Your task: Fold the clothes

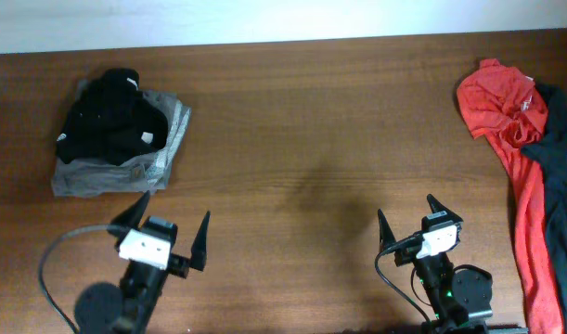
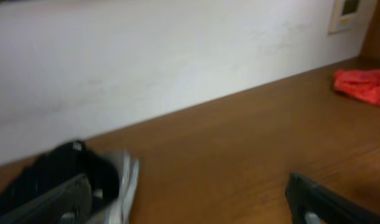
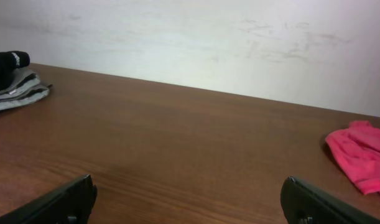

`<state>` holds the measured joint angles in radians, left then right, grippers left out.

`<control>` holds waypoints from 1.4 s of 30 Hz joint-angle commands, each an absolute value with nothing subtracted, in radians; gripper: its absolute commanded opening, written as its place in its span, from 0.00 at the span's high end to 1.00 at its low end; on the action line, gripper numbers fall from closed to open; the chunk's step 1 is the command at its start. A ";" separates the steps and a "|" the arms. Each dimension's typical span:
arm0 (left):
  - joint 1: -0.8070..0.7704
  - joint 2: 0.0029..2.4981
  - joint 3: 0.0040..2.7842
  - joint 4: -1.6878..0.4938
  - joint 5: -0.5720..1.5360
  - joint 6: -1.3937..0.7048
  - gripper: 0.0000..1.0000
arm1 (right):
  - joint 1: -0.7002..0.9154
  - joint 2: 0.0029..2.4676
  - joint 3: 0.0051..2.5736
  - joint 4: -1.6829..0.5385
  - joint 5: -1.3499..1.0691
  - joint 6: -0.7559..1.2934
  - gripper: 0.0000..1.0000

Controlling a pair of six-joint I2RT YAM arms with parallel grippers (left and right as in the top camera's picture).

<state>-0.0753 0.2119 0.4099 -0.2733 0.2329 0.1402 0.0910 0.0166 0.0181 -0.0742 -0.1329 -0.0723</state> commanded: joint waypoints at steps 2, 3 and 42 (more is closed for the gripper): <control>-0.040 0.005 0.192 -0.177 0.207 0.039 0.01 | 0.084 0.011 0.011 -0.076 -0.147 -0.071 0.01; -0.035 0.012 0.173 -0.145 0.209 0.030 0.01 | 0.084 0.011 0.011 -0.076 -0.147 -0.071 0.01; -0.034 0.008 0.009 -0.065 0.167 0.015 0.01 | 0.084 0.011 0.011 -0.076 -0.147 -0.071 0.01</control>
<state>-0.0376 0.0147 0.0113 -0.0566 0.1749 0.0284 0.0910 0.0166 0.0181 -0.0742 -0.1333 -0.0723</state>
